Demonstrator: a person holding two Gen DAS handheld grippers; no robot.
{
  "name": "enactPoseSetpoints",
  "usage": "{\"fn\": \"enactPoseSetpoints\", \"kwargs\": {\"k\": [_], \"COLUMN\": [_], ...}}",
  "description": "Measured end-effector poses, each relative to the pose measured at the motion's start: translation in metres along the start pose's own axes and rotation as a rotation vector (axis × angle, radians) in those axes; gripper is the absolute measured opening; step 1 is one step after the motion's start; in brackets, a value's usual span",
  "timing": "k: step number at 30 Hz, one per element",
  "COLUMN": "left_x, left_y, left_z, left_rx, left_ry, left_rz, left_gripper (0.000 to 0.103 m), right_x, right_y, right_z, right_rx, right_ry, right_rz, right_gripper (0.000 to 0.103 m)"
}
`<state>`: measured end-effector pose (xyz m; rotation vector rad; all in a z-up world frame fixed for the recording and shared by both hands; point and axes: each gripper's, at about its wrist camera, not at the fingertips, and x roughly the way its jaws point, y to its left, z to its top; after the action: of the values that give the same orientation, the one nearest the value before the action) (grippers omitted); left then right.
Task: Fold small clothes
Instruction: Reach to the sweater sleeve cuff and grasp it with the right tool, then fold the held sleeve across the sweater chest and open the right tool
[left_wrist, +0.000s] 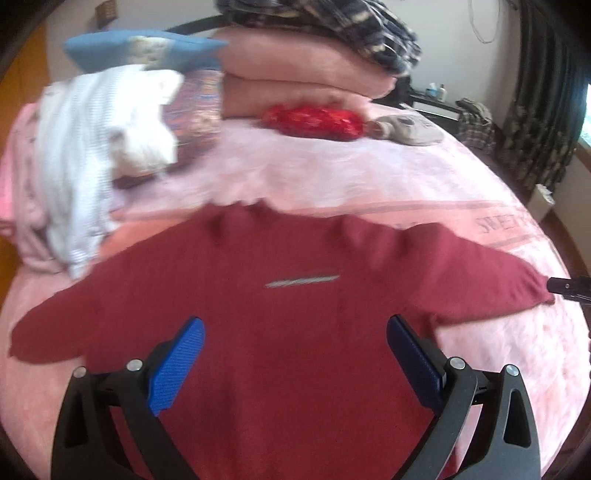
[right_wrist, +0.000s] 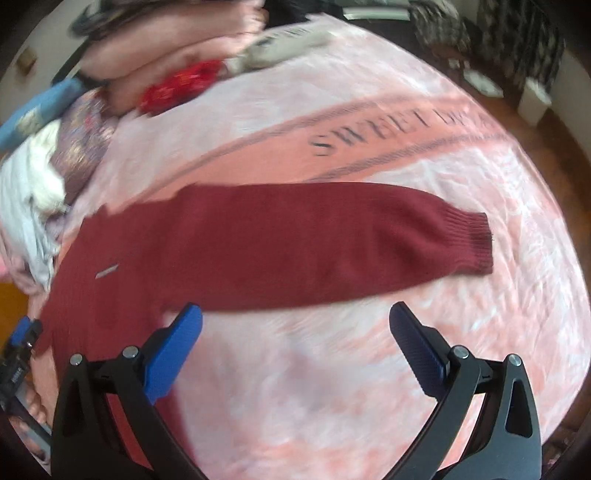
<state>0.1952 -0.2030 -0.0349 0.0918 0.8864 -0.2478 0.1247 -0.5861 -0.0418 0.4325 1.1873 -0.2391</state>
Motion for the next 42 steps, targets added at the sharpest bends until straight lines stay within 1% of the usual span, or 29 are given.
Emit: {"fn": "enactPoseSetpoints", "kwargs": {"k": [1, 2, 3, 4, 6, 8, 9, 10, 13, 16, 18, 21, 22, 23, 24, 25, 26, 27, 28, 30, 32, 34, 35, 38, 40, 42], "left_x": [0.011, 0.024, 0.028, 0.042, 0.061, 0.081, 0.091, 0.101, 0.123, 0.134, 0.14, 0.145, 0.146, 0.147, 0.148, 0.147, 0.147, 0.146, 0.145, 0.141, 0.135, 0.127, 0.124, 0.113, 0.109, 0.107], "left_y": [-0.008, -0.019, -0.027, -0.033, -0.047, -0.055, -0.061, -0.065, -0.079, -0.095, -0.106, -0.124, -0.128, -0.131, -0.134, -0.136, -0.135, -0.134, -0.131, -0.121, -0.108, -0.087, -0.079, -0.039, -0.016, 0.008], "left_z": [0.001, 0.006, 0.012, 0.012, 0.016, 0.012, 0.012, 0.011, 0.01, 0.012, 0.013, 0.014, 0.014, 0.014, 0.013, 0.013, 0.012, 0.012, 0.013, 0.017, 0.021, 0.026, 0.028, 0.035, 0.036, 0.035], "left_rx": [-0.011, -0.006, -0.003, -0.006, -0.015, -0.029, -0.038, -0.046, -0.045, -0.053, -0.045, -0.035, -0.027, -0.019, -0.01, -0.006, -0.002, 0.001, 0.003, 0.006, 0.014, 0.024, 0.027, 0.023, 0.017, 0.01], "left_ry": [0.036, 0.052, 0.038, 0.058, 0.07, 0.12, 0.135, 0.147, 0.162, 0.166, 0.165, 0.166, 0.163, 0.162, 0.159, 0.158, 0.156, 0.155, 0.153, 0.142, 0.13, 0.12, 0.114, 0.11, 0.115, 0.117], "left_rz": [-0.024, -0.032, -0.031, -0.029, -0.025, -0.037, -0.036, -0.033, -0.008, -0.01, -0.009, -0.013, -0.008, -0.002, 0.005, 0.009, 0.013, 0.019, 0.023, 0.037, 0.054, 0.074, 0.079, 0.104, 0.117, 0.14], "left_gripper": [0.099, 0.099, 0.099, 0.099, 0.099, 0.099, 0.099, 0.099, 0.099, 0.099, 0.099, 0.099, 0.099, 0.099, 0.099, 0.099, 0.099, 0.099, 0.099, 0.099, 0.099, 0.099, 0.099, 0.099, 0.099, 0.099], "right_x": [0.002, 0.007, 0.016, 0.022, 0.036, 0.044, 0.046, 0.049, 0.056, 0.063, 0.071, 0.073, 0.071, 0.067, 0.061, 0.055, 0.051, 0.045, 0.039, 0.028, 0.011, -0.008, -0.016, -0.02, -0.015, -0.008], "right_y": [-0.014, -0.029, -0.05, -0.059, -0.082, -0.101, -0.109, -0.115, -0.13, -0.137, -0.136, -0.133, -0.131, -0.131, -0.133, -0.134, -0.135, -0.133, -0.129, -0.118, -0.105, -0.078, -0.057, -0.001, 0.054, 0.1], "right_z": [0.006, 0.013, 0.02, 0.023, 0.03, 0.033, 0.034, 0.034, 0.034, 0.033, 0.031, 0.028, 0.028, 0.029, 0.03, 0.031, 0.032, 0.034, 0.035, 0.041, 0.048, 0.053, 0.055, 0.056, 0.048, 0.037], "right_rx": [0.028, 0.057, 0.085, 0.097, 0.098, 0.112, 0.122, 0.13, 0.12, 0.115, 0.088, 0.046, 0.031, 0.023, 0.027, 0.037, 0.042, 0.038, 0.023, -0.017, -0.039, -0.09, -0.141, -0.275, -0.413, -0.532], "right_ry": [-0.015, -0.022, -0.003, 0.016, 0.044, 0.046, 0.05, 0.054, 0.066, 0.084, 0.102, 0.098, 0.089, 0.078, 0.064, 0.053, 0.045, 0.031, 0.018, -0.015, -0.071, -0.123, -0.138, -0.138, -0.11, -0.081], "right_rz": [-0.022, -0.044, -0.047, -0.05, -0.074, -0.097, -0.078, -0.064, -0.076, -0.021, -0.021, -0.035, -0.04, -0.033, -0.005, 0.024, 0.044, 0.064, 0.058, 0.037, 0.064, 0.115, 0.136, 0.172, 0.194, 0.201], "right_gripper": [0.1, 0.1, 0.1, 0.1, 0.1, 0.1, 0.1, 0.1, 0.1, 0.1, 0.1, 0.095, 0.084, 0.067, 0.057, 0.038, 0.025, 0.017, 0.011, 0.01, 0.009, 0.009, 0.009, 0.009, 0.009, 0.009]}}
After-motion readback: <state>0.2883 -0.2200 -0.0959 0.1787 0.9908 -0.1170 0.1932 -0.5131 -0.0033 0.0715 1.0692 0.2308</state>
